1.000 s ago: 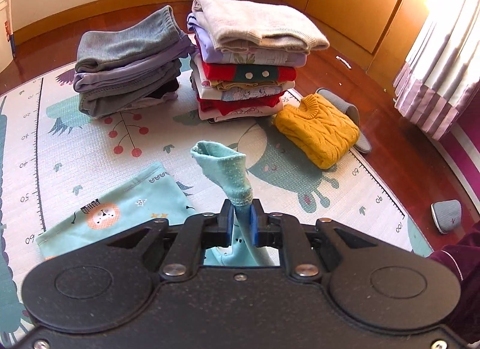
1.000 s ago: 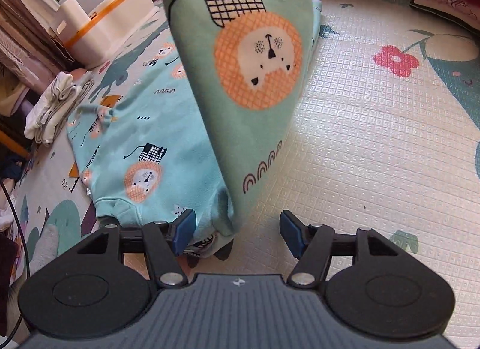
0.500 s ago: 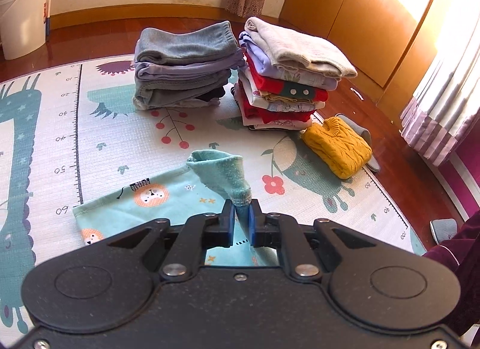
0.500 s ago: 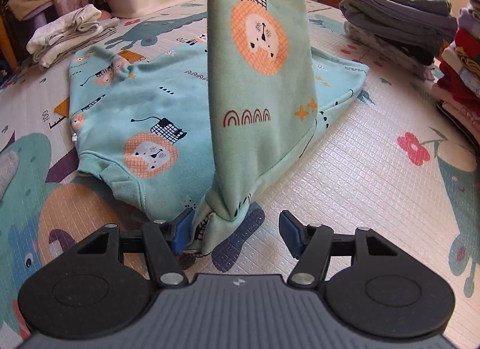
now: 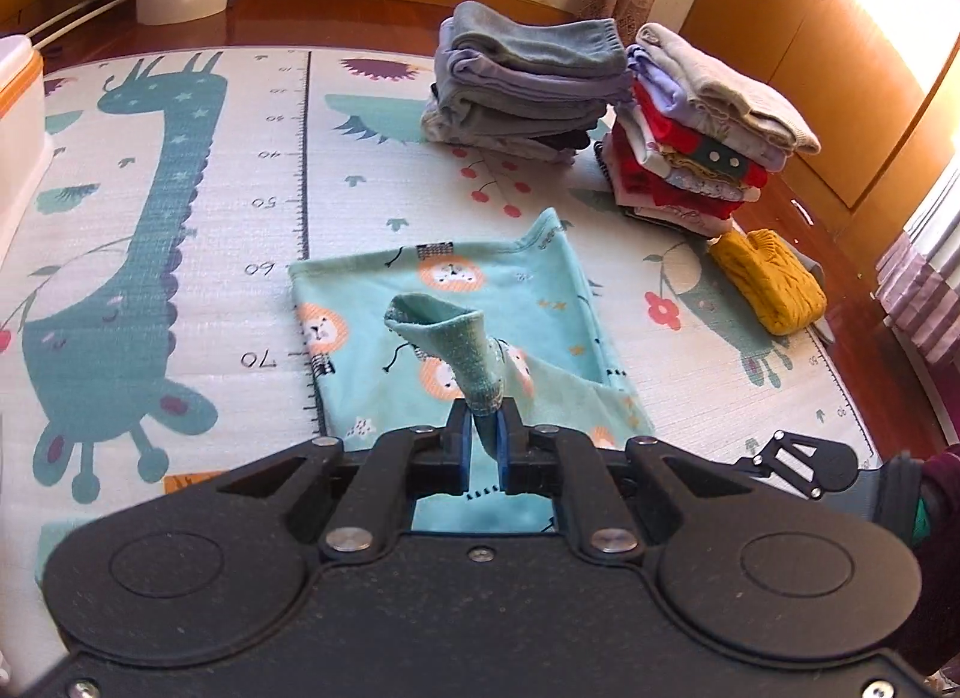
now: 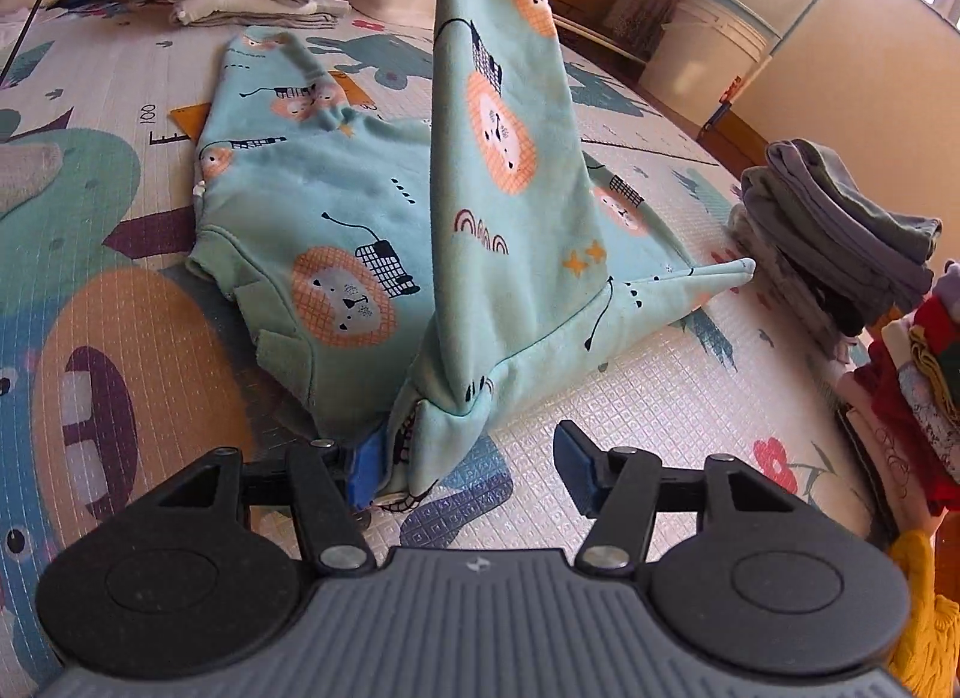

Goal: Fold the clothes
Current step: 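Fold the sleeve across the body with the left tool while the right tool pins the hem, then lower the held sleeve onto the body and open the left tool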

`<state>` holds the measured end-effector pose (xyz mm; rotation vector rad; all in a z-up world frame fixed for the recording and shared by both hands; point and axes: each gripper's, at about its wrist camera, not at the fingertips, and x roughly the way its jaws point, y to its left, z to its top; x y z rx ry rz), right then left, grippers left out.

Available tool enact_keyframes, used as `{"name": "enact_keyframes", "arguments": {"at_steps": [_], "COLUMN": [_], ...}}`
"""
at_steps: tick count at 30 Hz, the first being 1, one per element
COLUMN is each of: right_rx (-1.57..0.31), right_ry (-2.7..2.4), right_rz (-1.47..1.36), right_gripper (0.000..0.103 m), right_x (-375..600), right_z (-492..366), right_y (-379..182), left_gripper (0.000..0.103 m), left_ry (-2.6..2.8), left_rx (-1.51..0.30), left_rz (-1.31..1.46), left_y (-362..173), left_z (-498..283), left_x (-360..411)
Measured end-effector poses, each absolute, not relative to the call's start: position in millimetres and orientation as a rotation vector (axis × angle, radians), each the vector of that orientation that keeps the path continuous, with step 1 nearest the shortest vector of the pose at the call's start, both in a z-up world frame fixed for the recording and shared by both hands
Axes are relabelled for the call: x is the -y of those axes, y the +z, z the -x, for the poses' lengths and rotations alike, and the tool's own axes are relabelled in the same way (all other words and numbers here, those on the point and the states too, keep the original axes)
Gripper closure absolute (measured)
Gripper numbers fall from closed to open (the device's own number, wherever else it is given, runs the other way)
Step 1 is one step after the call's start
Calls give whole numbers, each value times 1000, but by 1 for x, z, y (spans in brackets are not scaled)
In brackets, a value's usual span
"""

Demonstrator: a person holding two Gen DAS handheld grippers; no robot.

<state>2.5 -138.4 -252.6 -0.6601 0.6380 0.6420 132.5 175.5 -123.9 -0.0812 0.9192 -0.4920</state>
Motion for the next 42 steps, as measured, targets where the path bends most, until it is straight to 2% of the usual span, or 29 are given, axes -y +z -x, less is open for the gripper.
{"name": "enact_keyframes", "arguments": {"at_steps": [10,15,22,27,29,31,34,36,38,42], "right_rx": [-555,-523,-517,-609,-700,-765,-715,-734,-675,-633], "right_ry": [714,792,960,993,1005,1069,1111,1114,1100,1088], "right_rz": [783,840,880,693,616,655,845,850,849,743], "right_gripper": [49,58,58,52,52,51,48,51,53,50], "right_x": [133,131,132,132,129,123,117,117,121,121], "right_z": [10,15,17,-11,-25,-27,-7,-8,-5,-10], "right_y": [-250,-249,-239,-226,-231,-242,-256,-251,-239,-226], "left_gripper": [96,96,96,96,96,96,96,96,96,96], "left_ry": [-392,-384,-410,-397,-379,-376,-394,-402,-399,-395], "left_rx": [-1019,-1011,-971,-931,-927,-929,-932,-926,-922,-919], "left_rz": [-14,-54,-77,-27,-8,2,-12,-10,1,13], "left_y": [-199,-212,-214,-209,-209,-210,-211,-210,-210,-211], "left_z": [-113,-112,-117,-113,-112,-110,-107,-106,-105,-103], "left_x": [-202,-202,-203,-212,-216,-216,-213,-213,-214,-216]}}
